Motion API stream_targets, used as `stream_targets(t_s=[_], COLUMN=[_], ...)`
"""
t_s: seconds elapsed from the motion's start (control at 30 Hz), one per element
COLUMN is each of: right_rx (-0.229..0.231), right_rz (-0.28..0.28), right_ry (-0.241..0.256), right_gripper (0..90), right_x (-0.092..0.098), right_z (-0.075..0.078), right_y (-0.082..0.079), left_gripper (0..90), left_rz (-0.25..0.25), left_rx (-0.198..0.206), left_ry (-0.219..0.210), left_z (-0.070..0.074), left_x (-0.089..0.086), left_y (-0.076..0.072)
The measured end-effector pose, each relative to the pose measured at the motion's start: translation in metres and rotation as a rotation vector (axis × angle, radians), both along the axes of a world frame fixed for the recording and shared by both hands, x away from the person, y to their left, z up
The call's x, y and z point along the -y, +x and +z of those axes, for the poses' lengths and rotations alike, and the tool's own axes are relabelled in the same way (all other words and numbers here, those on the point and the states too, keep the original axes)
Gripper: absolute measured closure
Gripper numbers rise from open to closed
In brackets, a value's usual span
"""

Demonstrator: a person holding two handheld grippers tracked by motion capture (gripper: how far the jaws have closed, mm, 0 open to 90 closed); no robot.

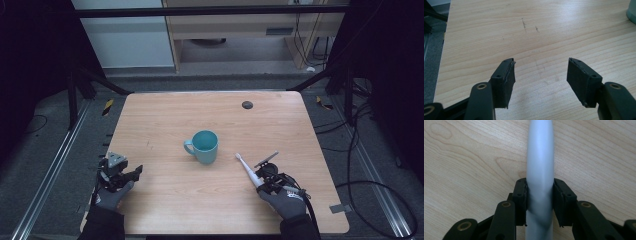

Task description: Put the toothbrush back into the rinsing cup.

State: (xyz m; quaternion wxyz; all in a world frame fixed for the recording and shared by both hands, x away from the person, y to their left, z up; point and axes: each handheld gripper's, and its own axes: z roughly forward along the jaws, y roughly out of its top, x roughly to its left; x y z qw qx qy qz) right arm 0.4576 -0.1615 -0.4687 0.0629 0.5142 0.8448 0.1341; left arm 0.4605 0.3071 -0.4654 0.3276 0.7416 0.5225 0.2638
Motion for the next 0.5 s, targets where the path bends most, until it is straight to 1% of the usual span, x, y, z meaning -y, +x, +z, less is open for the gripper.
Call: stream_targets(t_s=[0.17, 0.2, 0.23, 0.27, 0.3, 0.33, 0.37, 0.4, 0.43, 0.5], right_rx=[0.005, 0.024, 0.024, 0.048, 0.048, 0.086, 0.086, 0.124, 0.124, 0.166], right_rz=[-0.014, -0.014, -0.014, -0.014, -0.014, -0.019, -0.019, -0.026, -0.026, -0.028], right_ry=[0.011, 0.035, 0.035, 0.054, 0.054, 0.077, 0.077, 0.104, 0.104, 0.135], right_gripper=[66.2, 66.3, 66.3, 66.3, 66.3, 66.2, 66.2, 66.2, 66.2, 66.2], right_x=[0.002, 0.003, 0.003, 0.003, 0.003, 0.004, 0.004, 0.005, 0.005, 0.007], right_z=[0.001, 0.004, 0.004, 0.009, 0.009, 0.014, 0.014, 0.018, 0.018, 0.022], right_y=[0.000, -0.001, -0.001, -0.002, -0.002, -0.003, -0.003, -0.004, -0.004, -0.004], left_gripper=[38.8, 38.8, 38.8, 38.8, 38.8, 38.8, 38.8, 38.8, 38.8, 38.7], left_rz=[0.001, 0.001, 0.001, 0.001, 0.001, 0.001, 0.001, 0.001, 0.001, 0.000], left_rx=[0.001, 0.000, 0.000, 0.000, 0.000, 0.002, 0.002, 0.003, 0.003, 0.001], left_ry=[0.000, 0.000, 0.000, 0.000, 0.000, 0.000, 0.000, -0.001, -0.001, -0.001], left_z=[0.000, 0.000, 0.000, 0.000, 0.000, 0.000, 0.000, 0.000, 0.000, 0.000], left_x=[0.000, 0.000, 0.000, 0.000, 0.000, 0.000, 0.000, 0.000, 0.000, 0.000], left_y=[0.000, 0.000, 0.000, 0.000, 0.000, 0.000, 0.000, 0.000, 0.000, 0.000])
